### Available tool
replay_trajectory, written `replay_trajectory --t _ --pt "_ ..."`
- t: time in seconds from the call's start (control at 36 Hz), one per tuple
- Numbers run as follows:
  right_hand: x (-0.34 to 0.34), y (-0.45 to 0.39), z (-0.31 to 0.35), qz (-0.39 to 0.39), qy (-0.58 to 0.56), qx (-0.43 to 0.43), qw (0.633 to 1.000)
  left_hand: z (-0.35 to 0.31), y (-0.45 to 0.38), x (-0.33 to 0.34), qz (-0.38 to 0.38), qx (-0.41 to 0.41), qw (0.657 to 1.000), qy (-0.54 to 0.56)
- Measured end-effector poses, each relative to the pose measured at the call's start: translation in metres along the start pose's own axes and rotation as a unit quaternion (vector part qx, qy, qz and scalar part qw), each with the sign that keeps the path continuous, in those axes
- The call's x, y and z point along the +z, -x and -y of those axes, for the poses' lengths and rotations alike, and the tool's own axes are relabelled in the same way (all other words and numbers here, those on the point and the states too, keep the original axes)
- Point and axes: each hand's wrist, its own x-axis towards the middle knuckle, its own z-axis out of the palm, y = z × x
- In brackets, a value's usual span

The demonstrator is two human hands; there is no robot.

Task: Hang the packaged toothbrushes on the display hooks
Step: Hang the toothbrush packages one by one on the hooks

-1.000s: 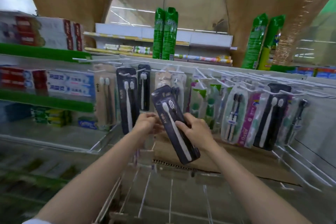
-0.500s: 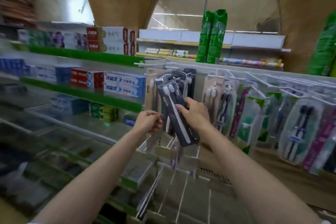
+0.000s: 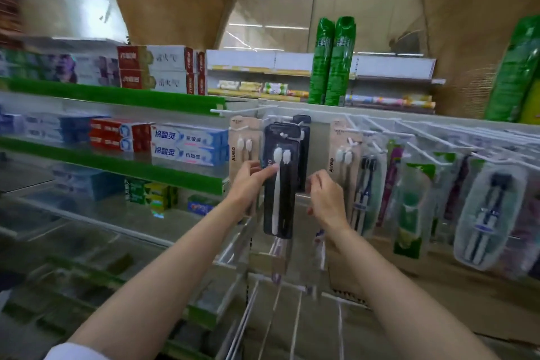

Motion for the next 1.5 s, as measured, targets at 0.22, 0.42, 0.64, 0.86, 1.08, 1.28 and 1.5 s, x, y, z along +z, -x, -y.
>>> replay_trajectory --t 0.22,0.42,0.64,0.86,1.08,1.28,1.5 --pt "0.013 -0.04 0.007 0.052 -0.006 0.003 0.999 -0.002 -0.01 0.007 0.05 0.016 0.998 0.028" --pt "0.03 -0.064 0.016 0.039 -0.003 0.041 0.998 0.001 -0.021 0.004 0.035 0.023 0.999 0.019" --pt "0.015 -0.056 0.004 -0.07 -0.062 0.033 0.995 0.002 -0.025 0.003 0.033 0.027 0.999 -0.02" --pt "-0.014 -0.038 0.003 0.008 -0.004 -0.038 0.999 0.004 -0.019 0.011 -0.008 0.017 1.0 -0.004" --pt "-0.041 -0.009 -0.01 0.066 0.02 -0.038 0.997 0.003 -0.017 0.021 -0.089 0.049 0.995 -0.01" --pt "-0.064 0.008 -0.023 0.074 0.026 -0.024 0.997 0.01 -0.007 0.028 -0.182 0.029 0.982 -0.033" --pt "-0.095 0.028 -0.036 0.04 0.034 -0.009 0.999 0.002 0.03 0.046 -0.207 0.106 0.971 -0.056"
